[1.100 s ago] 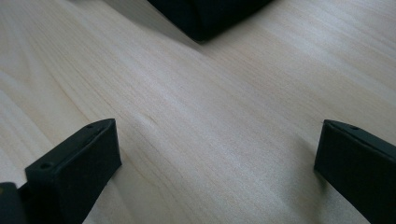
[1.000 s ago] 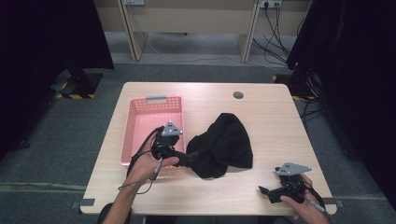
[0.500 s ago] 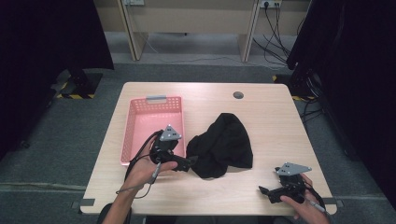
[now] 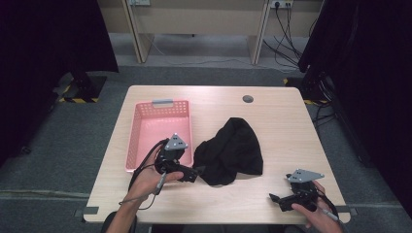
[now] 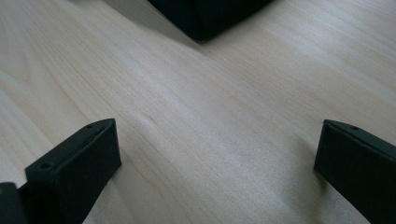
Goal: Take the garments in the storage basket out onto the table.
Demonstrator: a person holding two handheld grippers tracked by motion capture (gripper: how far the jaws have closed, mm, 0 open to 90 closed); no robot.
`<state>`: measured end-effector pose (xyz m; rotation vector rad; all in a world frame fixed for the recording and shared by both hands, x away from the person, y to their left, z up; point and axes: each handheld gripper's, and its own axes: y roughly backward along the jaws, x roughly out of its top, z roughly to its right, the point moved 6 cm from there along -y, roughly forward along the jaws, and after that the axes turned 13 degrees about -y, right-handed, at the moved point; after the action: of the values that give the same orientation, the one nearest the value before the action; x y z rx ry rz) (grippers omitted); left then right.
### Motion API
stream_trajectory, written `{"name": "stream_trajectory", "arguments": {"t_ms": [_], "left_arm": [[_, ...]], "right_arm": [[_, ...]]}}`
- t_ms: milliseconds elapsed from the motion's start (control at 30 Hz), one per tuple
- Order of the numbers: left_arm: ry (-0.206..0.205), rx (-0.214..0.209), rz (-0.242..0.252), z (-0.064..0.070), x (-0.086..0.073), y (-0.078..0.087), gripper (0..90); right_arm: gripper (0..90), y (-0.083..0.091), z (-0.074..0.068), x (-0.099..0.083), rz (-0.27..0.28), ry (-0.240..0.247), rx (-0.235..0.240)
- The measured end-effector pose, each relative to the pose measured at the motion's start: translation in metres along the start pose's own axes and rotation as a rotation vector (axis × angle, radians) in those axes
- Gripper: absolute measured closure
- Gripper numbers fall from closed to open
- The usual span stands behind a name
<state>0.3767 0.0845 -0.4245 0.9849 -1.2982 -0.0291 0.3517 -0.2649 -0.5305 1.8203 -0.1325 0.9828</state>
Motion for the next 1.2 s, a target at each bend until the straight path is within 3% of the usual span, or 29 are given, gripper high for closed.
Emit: {"name": "stream_trajectory", "arguments": {"t_ms": [433,1200], "left_arm": [[-0.005,-0.002,0.008,0.006,-0.008,0.009,3.5],[0.006,0.045,0.015,0.009,-0.027,0.021,4.0]], "right_arm": [[0.5,0.0,0.0,0.0,0.0,0.0,0.0],[0.4,0.0,0.0,0.0,0.0,-0.001,0.0]]}}
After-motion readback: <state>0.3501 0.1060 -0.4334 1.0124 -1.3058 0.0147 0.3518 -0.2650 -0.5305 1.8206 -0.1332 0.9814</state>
